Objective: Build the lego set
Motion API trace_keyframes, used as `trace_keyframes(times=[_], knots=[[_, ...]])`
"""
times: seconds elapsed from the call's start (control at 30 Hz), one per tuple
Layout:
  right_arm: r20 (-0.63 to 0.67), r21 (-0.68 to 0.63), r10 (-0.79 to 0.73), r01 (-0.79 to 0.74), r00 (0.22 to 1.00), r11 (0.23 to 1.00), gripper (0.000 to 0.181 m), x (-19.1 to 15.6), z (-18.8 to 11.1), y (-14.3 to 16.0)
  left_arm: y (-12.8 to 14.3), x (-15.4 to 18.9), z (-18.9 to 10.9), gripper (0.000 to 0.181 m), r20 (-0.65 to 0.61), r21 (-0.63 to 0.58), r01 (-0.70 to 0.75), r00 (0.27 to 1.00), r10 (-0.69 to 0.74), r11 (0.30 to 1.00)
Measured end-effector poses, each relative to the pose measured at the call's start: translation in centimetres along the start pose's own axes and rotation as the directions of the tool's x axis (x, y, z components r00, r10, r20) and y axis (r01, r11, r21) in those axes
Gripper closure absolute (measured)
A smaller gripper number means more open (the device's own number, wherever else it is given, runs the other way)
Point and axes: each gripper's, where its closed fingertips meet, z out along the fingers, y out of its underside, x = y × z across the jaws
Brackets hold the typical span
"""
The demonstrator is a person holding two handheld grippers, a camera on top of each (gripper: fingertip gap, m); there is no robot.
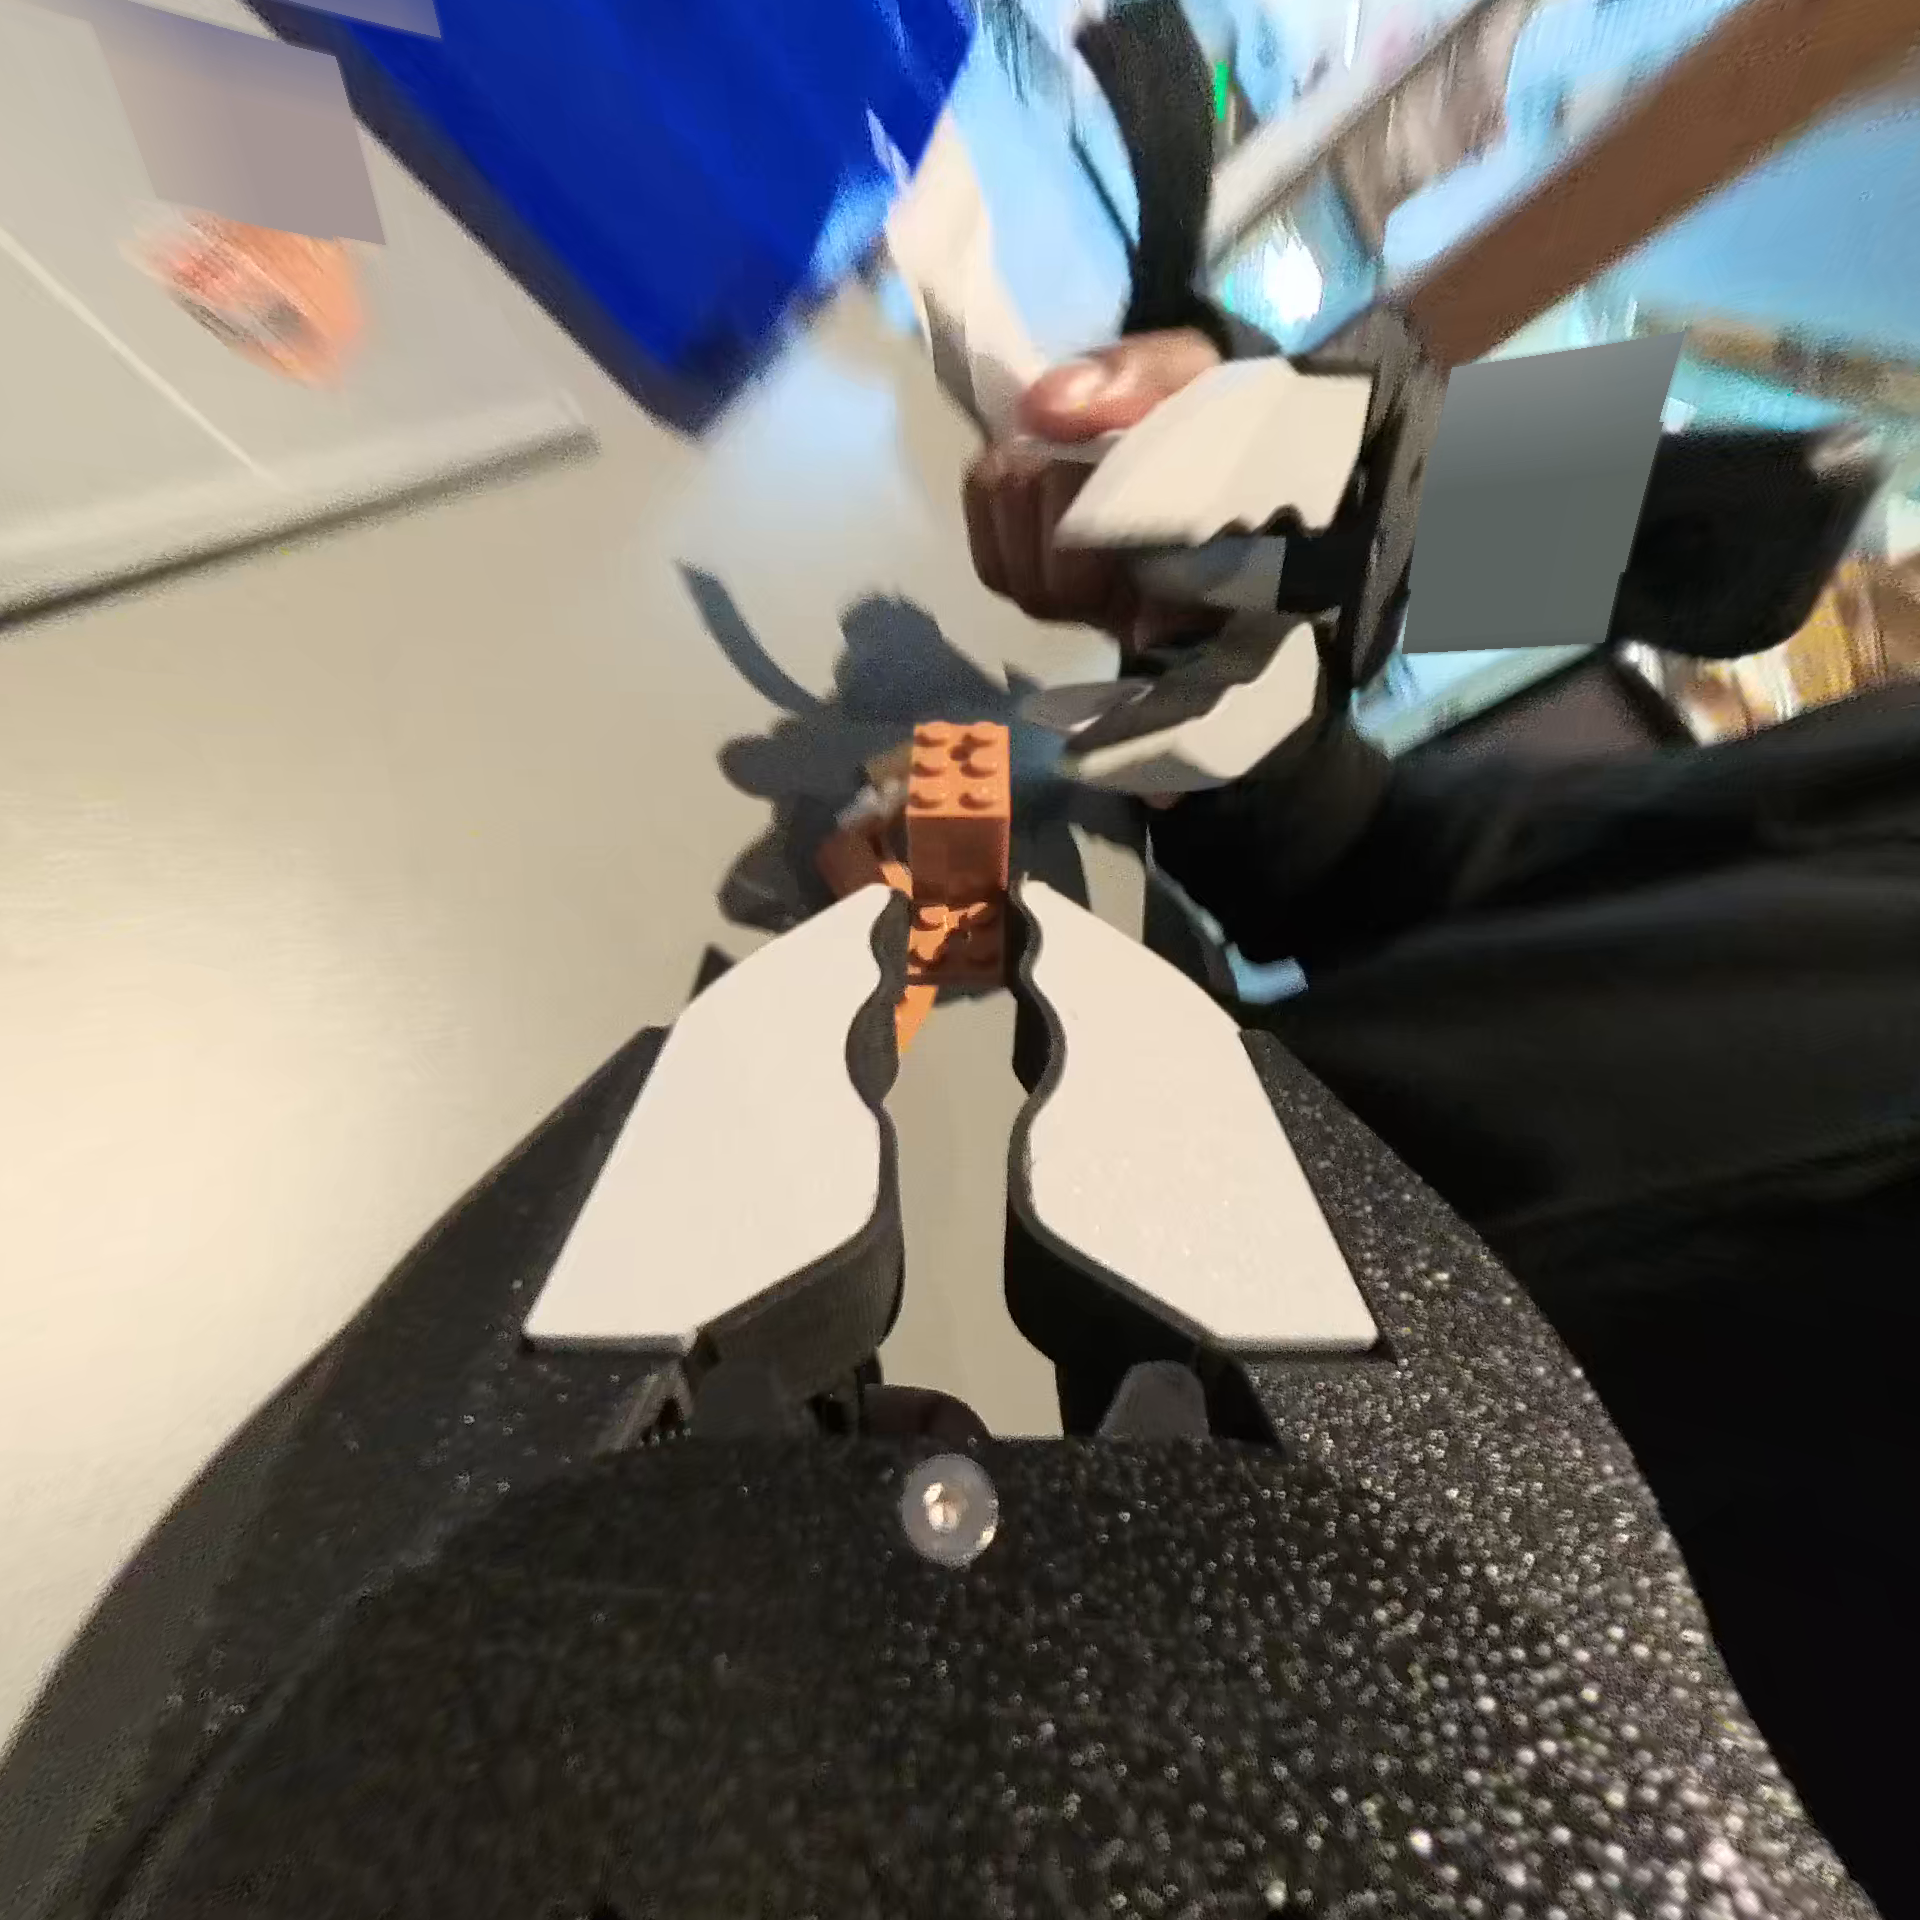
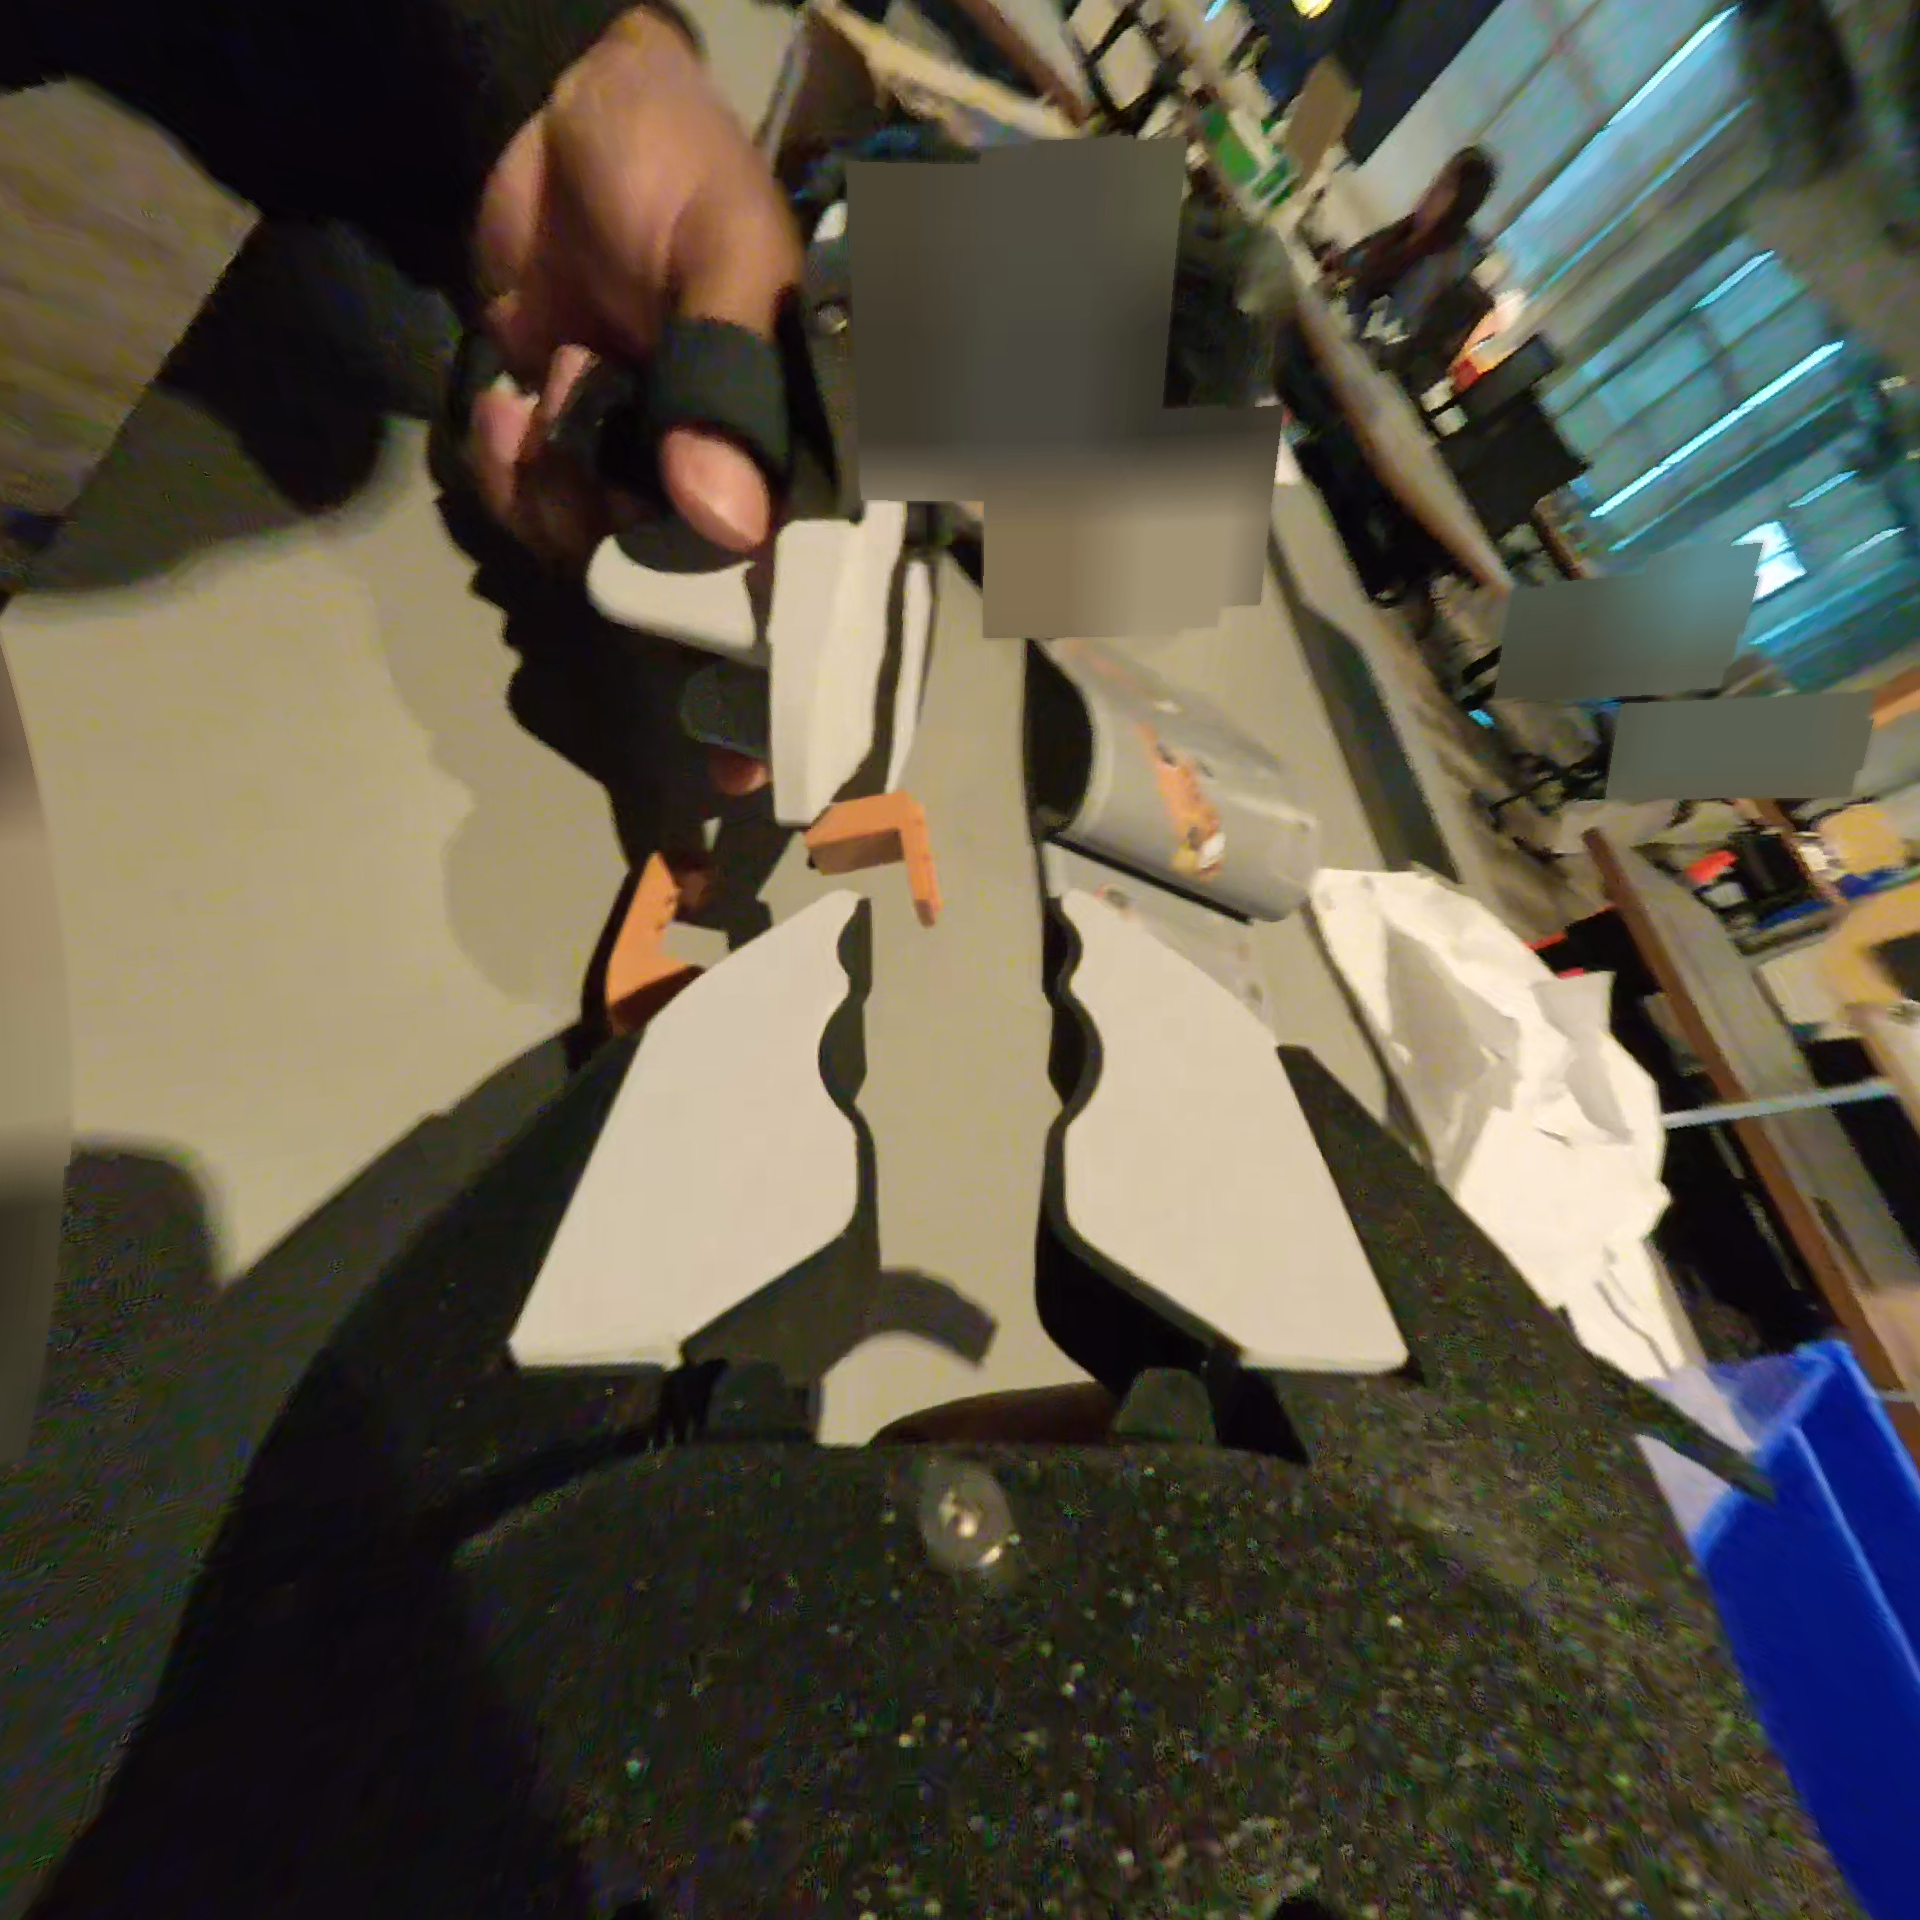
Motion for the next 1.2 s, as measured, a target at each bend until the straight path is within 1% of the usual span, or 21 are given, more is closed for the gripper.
trace_keyframes(times=[0.13,0.27,0.33,0.47,0.57,0.63,0.7,0.77,0.83,0.87,0.93,0.97,1.0,1.07,1.2], knots=[[0.075,-0.087,-0.038,0.044,0.996,0.995,0.156,-1.1,1.0,1.5,0.6,0.1,0.6,0.164,-0.007,-0.085,0.001,1.000,-0.002,0.996],[0.118,-0.056,-0.042,0.049,0.992,0.997,0.167,-2.1,1.4,1.2,1.2,-0.1,0.9,0.164,-0.007,-0.131,0.020,1.000,-0.021,0.991],[0.115,-0.071,-0.063,0.072,0.991,0.995,0.175,-2.3,1.6,1.5,1.6,-0.3,1.0,0.164,-0.008,-0.153,0.026,1.000,-0.028,0.988],[0.136,-0.113,-0.047,0.063,0.990,0.992,0.177,-2.7,1.8,2.2,2.0,-0.8,1.2,0.164,0.018,-0.188,0.014,1.000,-0.011,0.982],[0.183,-0.142,0.018,0.009,0.983,0.990,0.177,-3.0,1.6,2.5,2.2,-0.7,1.0,0.161,0.021,-0.213,-0.031,0.999,0.037,0.976],[0.200,-0.170,0.056,-0.022,0.978,0.985,0.177,-3.0,1.5,2.8,2.1,-0.7,0.6,0.155,0.032,-0.220,-0.073,0.996,0.082,0.973],[0.198,-0.197,0.089,-0.049,0.976,0.979,0.177,-2.8,1.4,3.0,1.6,-0.5,0.1,0.153,0.026,-0.203,-0.115,0.992,0.123,0.972],[0.213,-0.234,0.147,-0.096,0.966,0.968,0.177,-2.5,1.3,3.2,0.6,-0.3,-0.4,0.151,0.036,-0.160,-0.200,0.977,0.208,0.967],[0.227,-0.281,0.223,-0.155,0.948,0.947,0.177,-2.4,1.3,3.3,-0.3,0.0,-0.7,0.150,0.069,-0.134,-0.356,0.928,0.367,0.925],[0.233,-0.306,0.260,-0.183,0.937,0.934,0.177,-2.3,1.4,3.3,-0.7,0.0,-0.7,0.150,0.096,-0.130,-0.459,0.876,0.472,0.879],[0.236,-0.321,0.311,-0.228,0.921,0.919,0.177,-2.1,1.5,3.1,-1.1,-0.2,-0.8,0.151,0.145,-0.160,-0.649,0.730,0.668,0.744],[0.232,-0.327,0.333,-0.249,0.914,0.912,0.177,-2.0,1.5,3.1,-0.9,-0.4,-0.8,0.152,0.149,-0.194,-0.702,0.670,0.728,0.686],[0.218,-0.330,0.348,-0.266,0.912,0.906,0.177,-1.8,1.5,3.0,-0.5,-0.5,-0.8,0.152,0.134,-0.228,-0.724,0.639,0.757,0.651],[0.190,-0.331,0.375,-0.300,0.908,0.895,0.177,-1.4,1.4,2.9,0.1,-0.5,-0.6,0.153,0.098,-0.258,-0.736,0.624,0.775,0.625],[0.185,-0.331,0.385,-0.311,0.904,0.891,0.177,-1.7,1.3,2.4,-0.2,-0.2,-0.1,0.159,0.077,-0.218,-0.754,0.620,0.781,0.620]])
